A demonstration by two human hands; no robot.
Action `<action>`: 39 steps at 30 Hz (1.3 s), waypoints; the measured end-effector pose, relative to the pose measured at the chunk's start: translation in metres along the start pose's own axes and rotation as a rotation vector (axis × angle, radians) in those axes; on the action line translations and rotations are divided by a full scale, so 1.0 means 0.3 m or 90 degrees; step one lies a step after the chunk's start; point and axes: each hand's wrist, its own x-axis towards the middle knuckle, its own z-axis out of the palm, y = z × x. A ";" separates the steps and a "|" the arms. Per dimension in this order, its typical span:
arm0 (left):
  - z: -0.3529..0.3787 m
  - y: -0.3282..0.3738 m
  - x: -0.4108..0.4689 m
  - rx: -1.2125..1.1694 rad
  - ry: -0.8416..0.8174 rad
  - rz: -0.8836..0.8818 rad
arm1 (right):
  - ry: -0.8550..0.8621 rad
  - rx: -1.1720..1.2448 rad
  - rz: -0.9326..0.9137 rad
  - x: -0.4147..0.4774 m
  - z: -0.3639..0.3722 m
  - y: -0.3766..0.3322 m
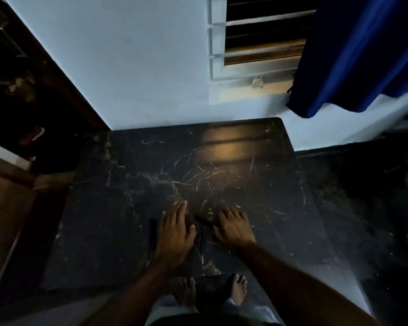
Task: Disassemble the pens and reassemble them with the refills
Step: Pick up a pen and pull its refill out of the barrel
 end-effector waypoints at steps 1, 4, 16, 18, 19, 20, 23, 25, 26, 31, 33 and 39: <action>-0.003 -0.008 -0.002 -0.026 0.010 -0.017 | -0.019 0.002 -0.018 0.012 0.003 -0.009; -0.048 -0.019 -0.026 -0.092 0.053 -0.083 | -0.033 -0.011 -0.045 0.037 0.003 -0.028; -0.066 -0.016 0.011 -0.355 0.114 -0.117 | 0.044 0.275 -0.023 0.055 -0.045 0.026; -0.093 0.044 0.061 -0.468 0.004 -0.151 | 0.058 0.353 -0.034 0.041 -0.089 0.027; -0.104 0.076 0.086 -0.539 -0.046 -0.174 | 0.072 0.378 -0.037 0.033 -0.109 0.027; -0.108 0.103 0.109 -0.604 -0.071 -0.189 | 0.086 0.401 -0.043 0.022 -0.129 0.025; -0.111 0.152 0.155 -0.674 -0.064 -0.190 | 0.112 0.450 -0.065 -0.022 -0.193 0.015; -0.116 0.165 0.162 -0.723 -0.066 -0.193 | 0.123 0.460 -0.085 -0.054 -0.229 0.008; -0.119 0.171 0.161 -0.753 -0.071 -0.196 | 0.132 0.459 -0.099 -0.073 -0.243 0.005; -0.139 0.195 0.125 -0.885 -0.090 -0.183 | 0.165 0.464 -0.121 -0.158 -0.284 -0.015; -0.150 0.195 0.108 -0.893 -0.104 -0.170 | 0.164 0.427 -0.094 -0.182 -0.279 -0.024; -0.134 0.175 0.087 -0.866 -0.091 -0.160 | 0.184 0.367 -0.031 -0.198 -0.249 -0.041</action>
